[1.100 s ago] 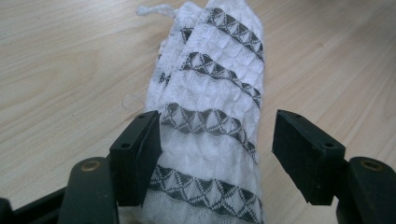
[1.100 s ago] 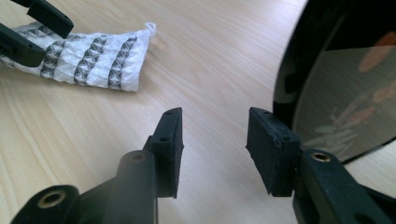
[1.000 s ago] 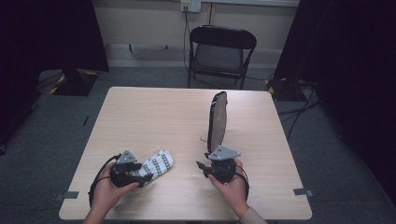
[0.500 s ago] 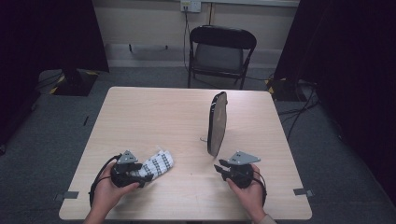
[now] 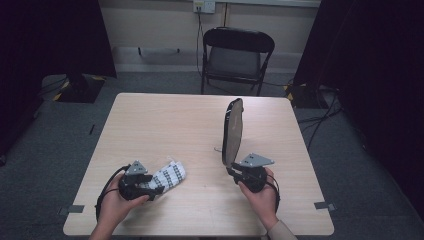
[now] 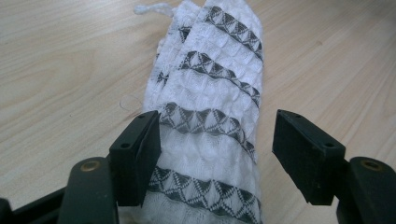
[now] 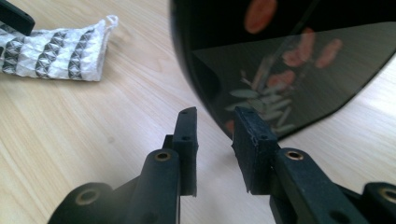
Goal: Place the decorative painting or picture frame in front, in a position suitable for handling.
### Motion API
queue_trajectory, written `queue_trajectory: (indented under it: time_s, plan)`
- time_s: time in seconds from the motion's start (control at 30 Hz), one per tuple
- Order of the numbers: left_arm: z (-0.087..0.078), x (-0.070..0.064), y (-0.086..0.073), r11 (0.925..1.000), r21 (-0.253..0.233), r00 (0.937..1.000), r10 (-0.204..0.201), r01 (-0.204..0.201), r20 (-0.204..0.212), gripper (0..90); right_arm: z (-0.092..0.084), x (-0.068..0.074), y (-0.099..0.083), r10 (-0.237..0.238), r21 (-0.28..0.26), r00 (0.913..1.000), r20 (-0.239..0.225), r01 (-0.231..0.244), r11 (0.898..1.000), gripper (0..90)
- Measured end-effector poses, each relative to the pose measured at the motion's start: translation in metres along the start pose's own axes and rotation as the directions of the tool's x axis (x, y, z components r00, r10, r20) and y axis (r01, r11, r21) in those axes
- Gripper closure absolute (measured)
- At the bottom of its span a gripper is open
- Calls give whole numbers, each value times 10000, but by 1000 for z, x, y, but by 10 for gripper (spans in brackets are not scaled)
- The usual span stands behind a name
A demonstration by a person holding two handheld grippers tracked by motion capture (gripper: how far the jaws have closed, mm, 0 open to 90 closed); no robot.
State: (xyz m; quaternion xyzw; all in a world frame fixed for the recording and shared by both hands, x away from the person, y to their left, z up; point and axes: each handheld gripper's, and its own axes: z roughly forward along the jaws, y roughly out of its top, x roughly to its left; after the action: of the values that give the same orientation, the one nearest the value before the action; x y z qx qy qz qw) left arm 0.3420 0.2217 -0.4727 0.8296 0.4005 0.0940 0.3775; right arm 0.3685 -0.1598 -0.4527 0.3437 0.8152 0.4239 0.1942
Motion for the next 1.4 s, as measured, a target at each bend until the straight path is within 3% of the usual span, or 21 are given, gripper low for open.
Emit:
queue_trajectory:
  time_s: [0.4,0.67,1.0,1.27,1.4]
  plan:
    - [0,-2,0,10000,-8,9999,55,-54,115,322,27,13,17,-389,183,9990,-221,393,9991,696]
    - [3,-3,1,9999,-19,9994,120,-119,330,320,53,12,28,-545,324,9980,-305,555,9979,680]
    - [4,-3,2,9999,5,9990,134,-134,425,321,81,4,45,-701,453,9975,-7,700,9965,652]
    - [4,-4,1,10000,-9,9988,92,-92,472,322,90,-5,48,-647,666,9976,239,630,9958,619]
    - [4,-4,1,10000,-3,9988,93,-92,483,321,81,-9,39,-482,663,9988,72,476,9967,602]
